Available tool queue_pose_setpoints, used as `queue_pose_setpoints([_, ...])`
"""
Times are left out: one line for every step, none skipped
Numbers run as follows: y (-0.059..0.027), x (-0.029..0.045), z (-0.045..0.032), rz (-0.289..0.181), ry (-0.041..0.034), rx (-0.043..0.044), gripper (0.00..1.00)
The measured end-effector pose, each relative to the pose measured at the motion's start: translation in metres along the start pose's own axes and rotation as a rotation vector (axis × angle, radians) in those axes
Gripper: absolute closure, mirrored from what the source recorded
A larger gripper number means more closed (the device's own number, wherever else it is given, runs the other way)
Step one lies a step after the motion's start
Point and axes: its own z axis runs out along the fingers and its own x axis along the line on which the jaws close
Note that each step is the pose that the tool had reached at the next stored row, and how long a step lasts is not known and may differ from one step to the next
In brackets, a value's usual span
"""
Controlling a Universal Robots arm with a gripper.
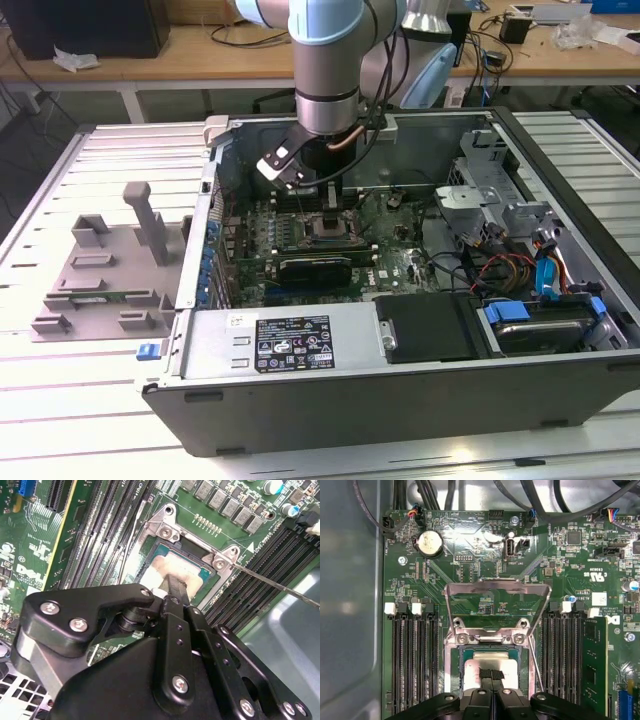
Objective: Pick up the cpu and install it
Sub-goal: 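Place the cpu into insertion slot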
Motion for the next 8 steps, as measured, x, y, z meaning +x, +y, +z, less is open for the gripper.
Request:
queue_pose_setpoints([0.0000,0.0000,0.0005,-0.002,0.0000,0.0000,0.89])
queue_pose_setpoints([0.0000,0.0001,0.0012,-0.003,0.0001,0.0000,0.89])
queue_pose_setpoints([-0.0001,0.0000,0.0018,-0.004,0.0002,-0.0001,0.89])
queue_pose_setpoints([-0.0001,0.0001,0.0022,-0.006,0.0004,-0.0003,0.89])
queue_pose_setpoints([-0.0001,0.0001,0.0023,-0.006,0.0005,-0.0004,0.89])
queue_pose_setpoints([-0.0001,0.0001,0.0023,-0.006,0.0006,-0.0004,0.89])
queue_pose_setpoints([0.0000,0.0001,0.0014,-0.007,0.0010,-0.0007,0.89])
queue_pose_setpoints([0.0001,0.0002,0.0003,-0.007,0.0019,-0.0015,0.89])
